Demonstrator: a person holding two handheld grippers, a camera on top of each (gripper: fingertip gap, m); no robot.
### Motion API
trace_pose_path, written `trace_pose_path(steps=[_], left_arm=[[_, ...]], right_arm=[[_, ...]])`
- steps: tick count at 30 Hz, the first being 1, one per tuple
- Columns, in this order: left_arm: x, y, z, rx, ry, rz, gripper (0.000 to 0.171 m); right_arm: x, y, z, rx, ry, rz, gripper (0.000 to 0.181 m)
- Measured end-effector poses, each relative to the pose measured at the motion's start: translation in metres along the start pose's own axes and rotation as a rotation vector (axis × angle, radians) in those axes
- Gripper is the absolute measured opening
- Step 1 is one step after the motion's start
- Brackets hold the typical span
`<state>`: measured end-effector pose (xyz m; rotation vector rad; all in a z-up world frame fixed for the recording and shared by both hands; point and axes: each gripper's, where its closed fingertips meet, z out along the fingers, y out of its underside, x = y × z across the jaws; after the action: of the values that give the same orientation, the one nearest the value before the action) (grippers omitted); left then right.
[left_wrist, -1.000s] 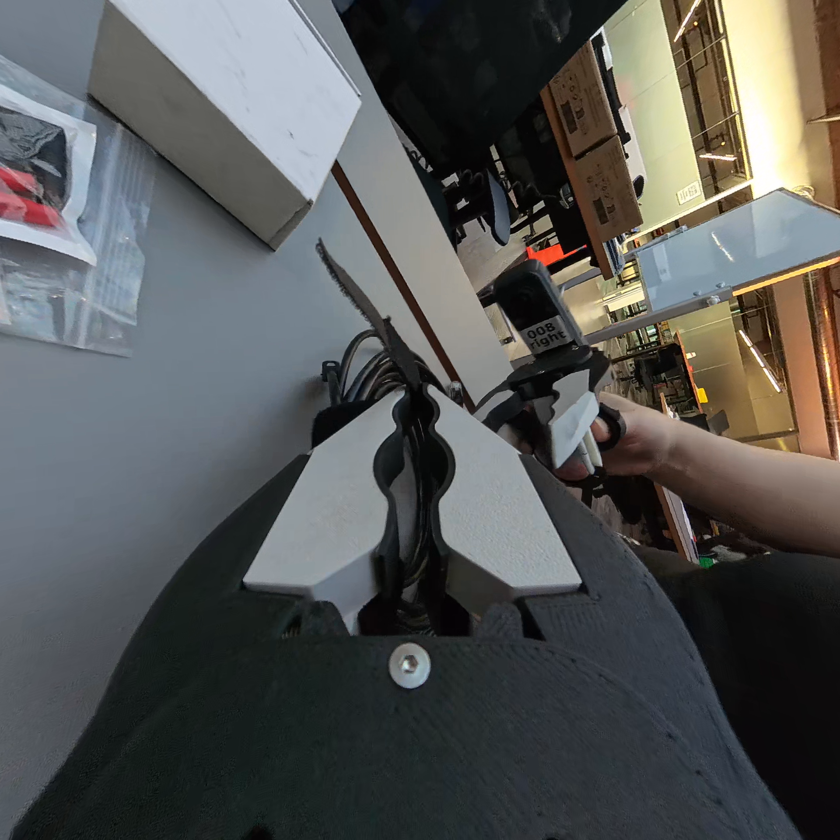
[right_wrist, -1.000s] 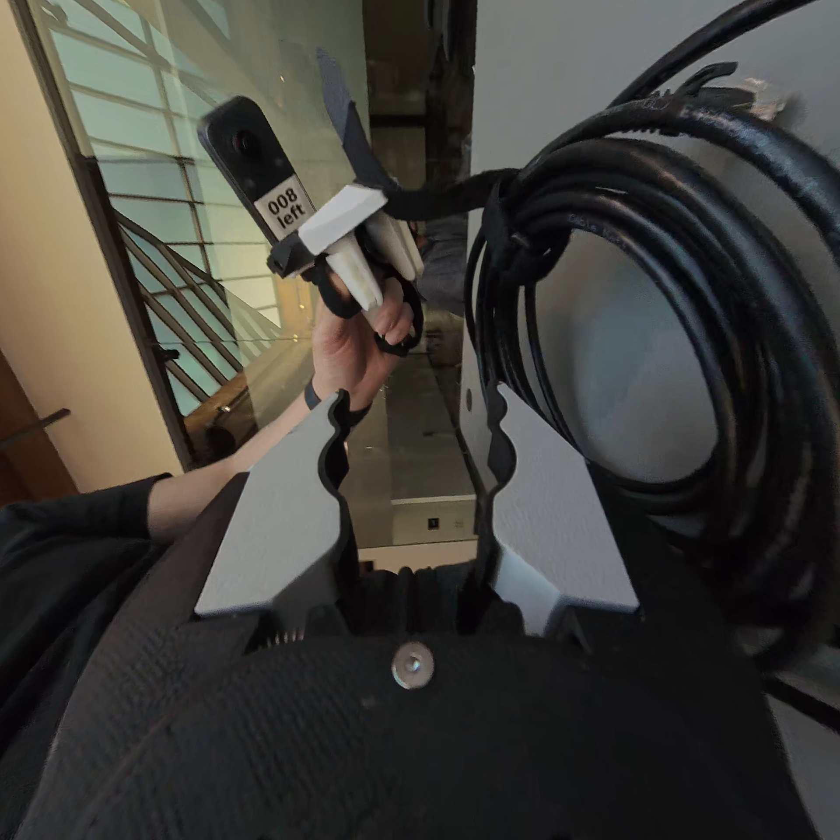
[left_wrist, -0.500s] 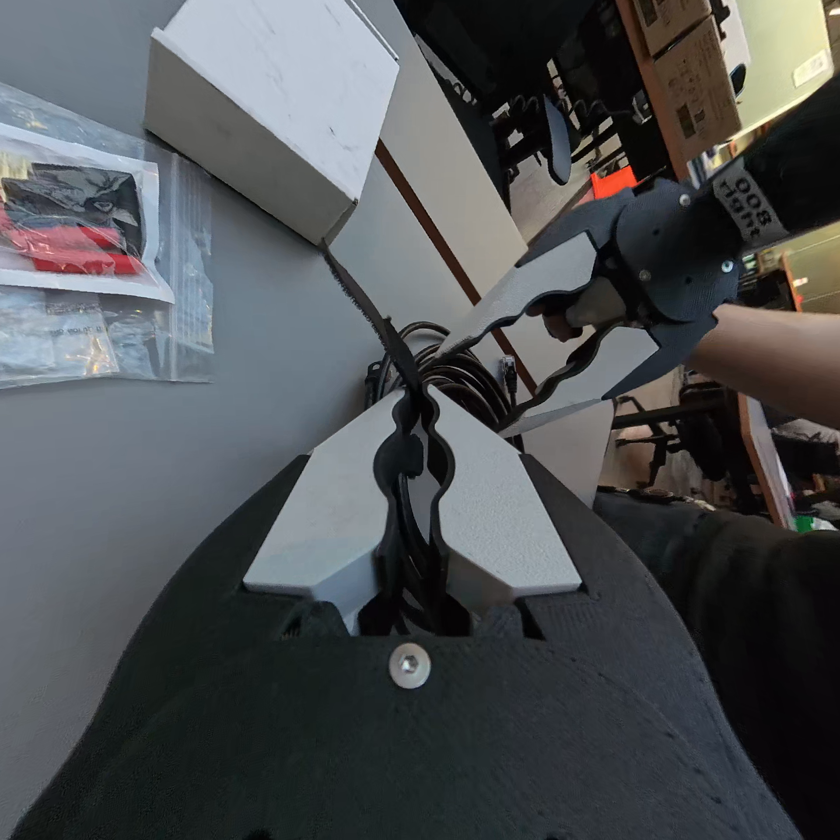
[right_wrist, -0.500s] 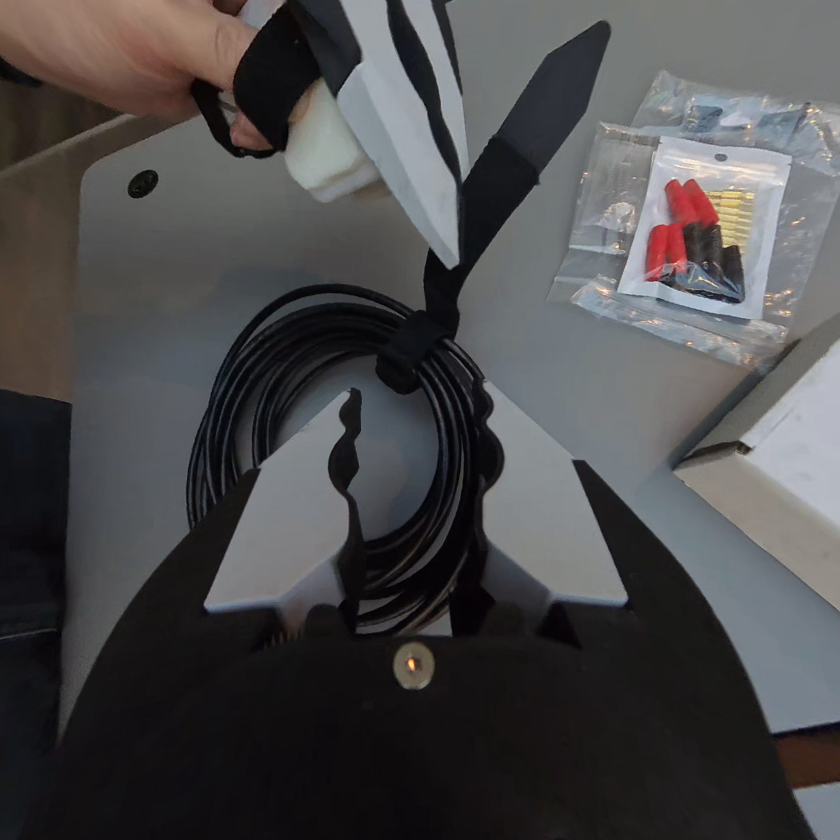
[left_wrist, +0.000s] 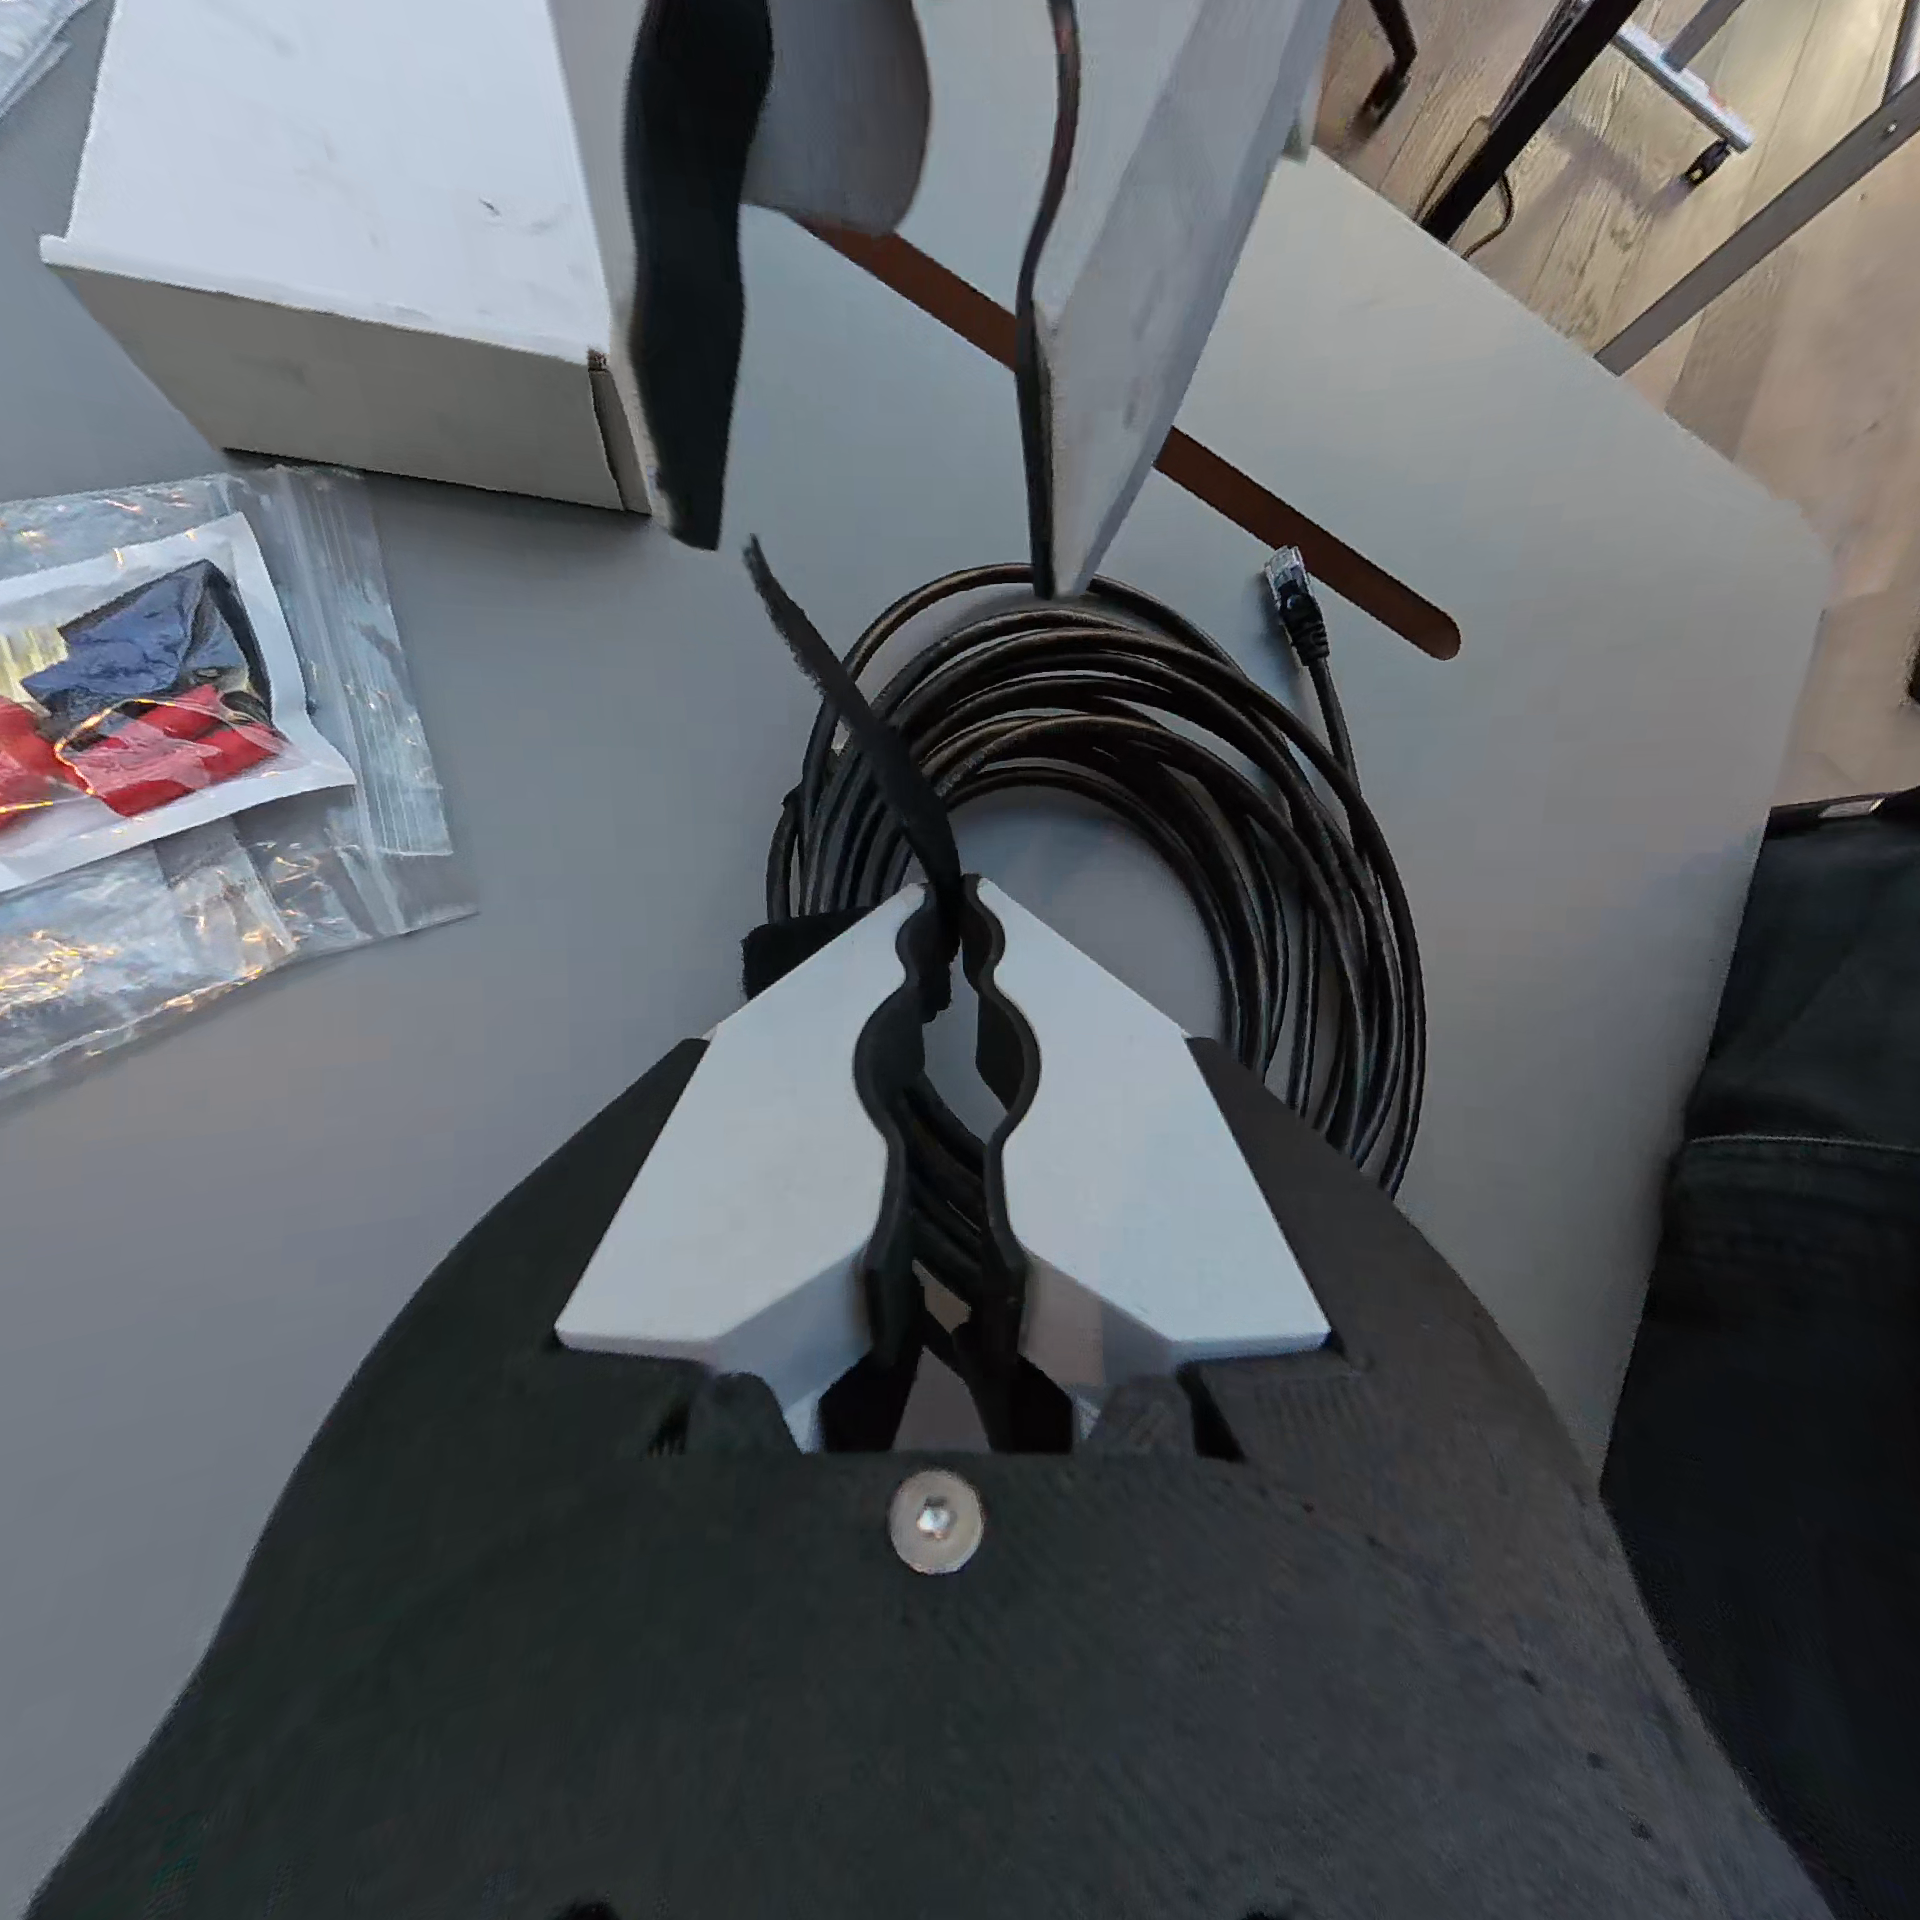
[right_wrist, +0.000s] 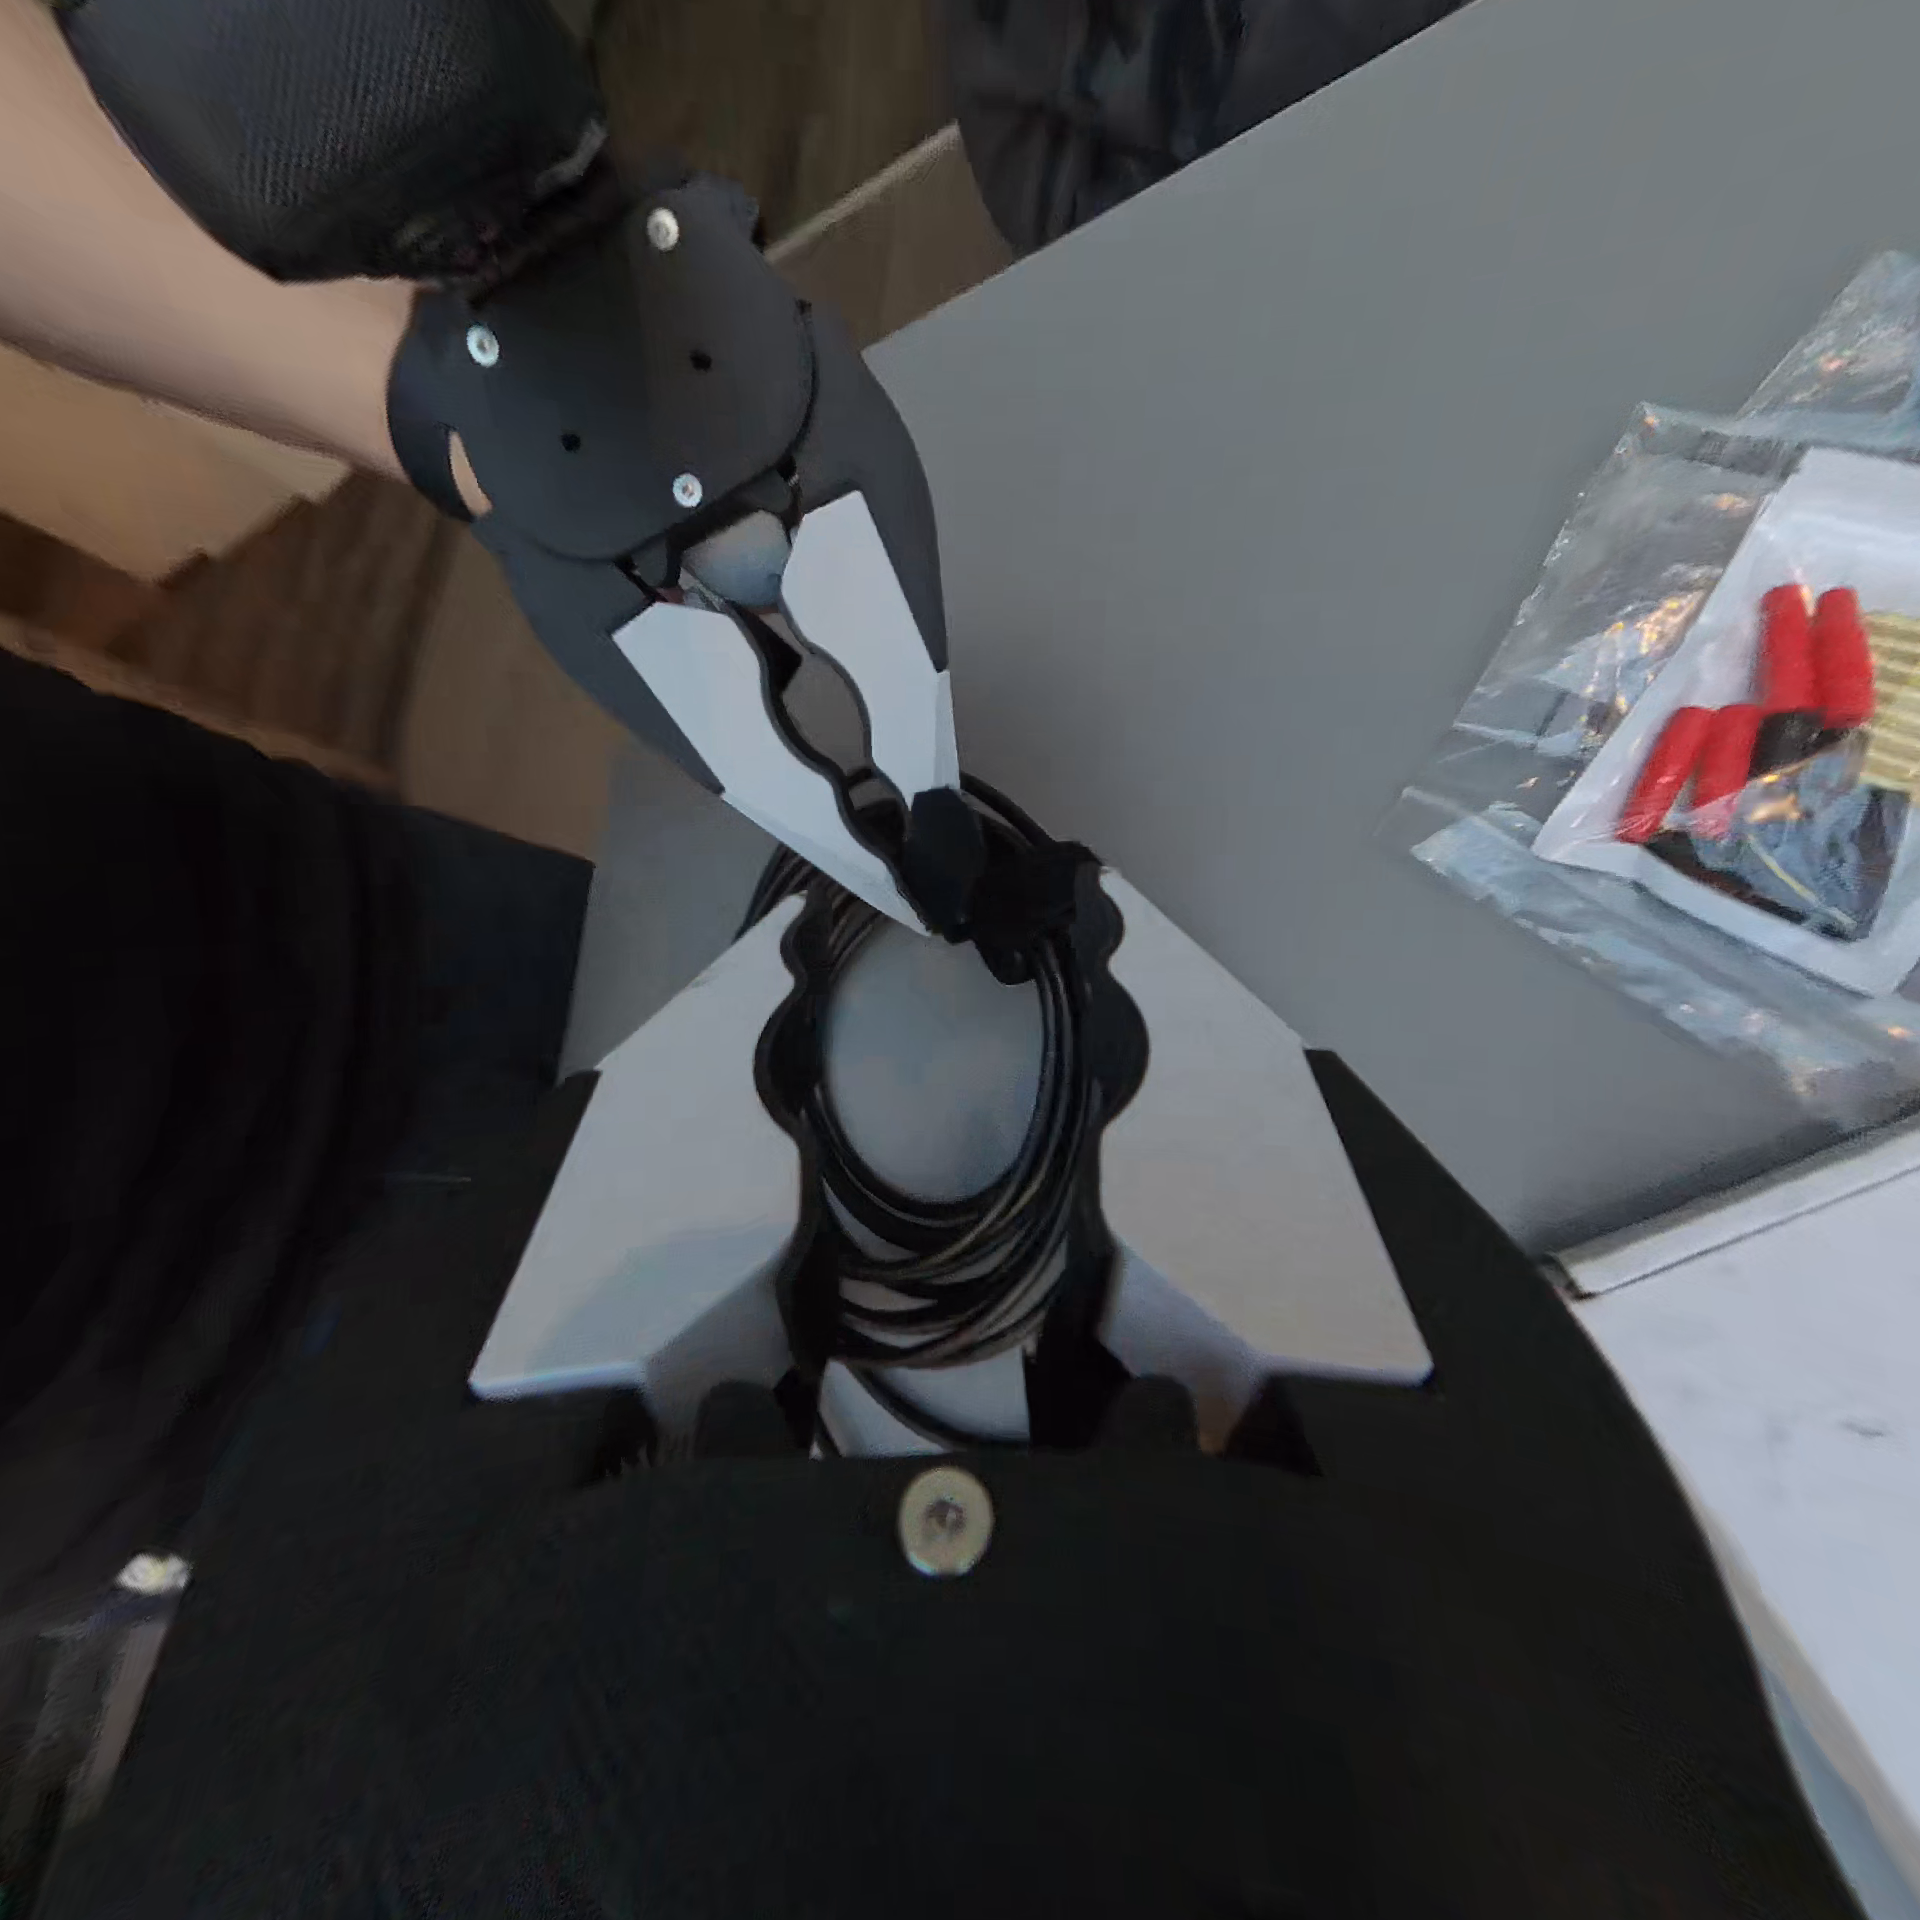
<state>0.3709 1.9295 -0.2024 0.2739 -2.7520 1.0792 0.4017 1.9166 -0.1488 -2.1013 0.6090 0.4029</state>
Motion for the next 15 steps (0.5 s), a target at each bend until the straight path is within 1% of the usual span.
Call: trace_pose_path(steps=[2, 4, 5, 7, 10, 12, 15], left_arm=[[0.000, 0.000, -0.001, -0.002, 0.004, 0.007, 0.000], [0.000, 0.000, -0.001, -0.006, 0.006, 0.016, 0.000], [0.000, 0.000, -0.001, -0.009, 0.006, 0.020, 0.000], [0.000, 0.000, -0.001, -0.014, 0.010, 0.031, 0.000], [0.000, 0.001, -0.001, -0.016, 0.005, 0.045, 0.000], [0.000, 0.000, -0.002, -0.007, 0.005, 0.037, 0.000], [-0.001, -0.002, -0.003, 0.023, 0.011, 0.012, 0.000]], right_arm=[[-0.001, -0.004, 0.004, -0.065, 0.003, -0.079, 0.047], [-0.001, 0.000, 0.011, -0.151, 0.007, -0.138, 0.043], [0.000, 0.004, 0.014, -0.201, 0.016, -0.175, 0.035], [-0.002, 0.006, 0.018, -0.244, 0.013, -0.232, 0.009], [-0.012, -0.003, 0.018, -0.195, 0.004, -0.253, 0.000], [-0.019, 0.000, 0.016, -0.187, 0.013, -0.275, 0.000], [-0.028, 0.006, 0.013, -0.157, 0.071, -0.344, 0.000]])
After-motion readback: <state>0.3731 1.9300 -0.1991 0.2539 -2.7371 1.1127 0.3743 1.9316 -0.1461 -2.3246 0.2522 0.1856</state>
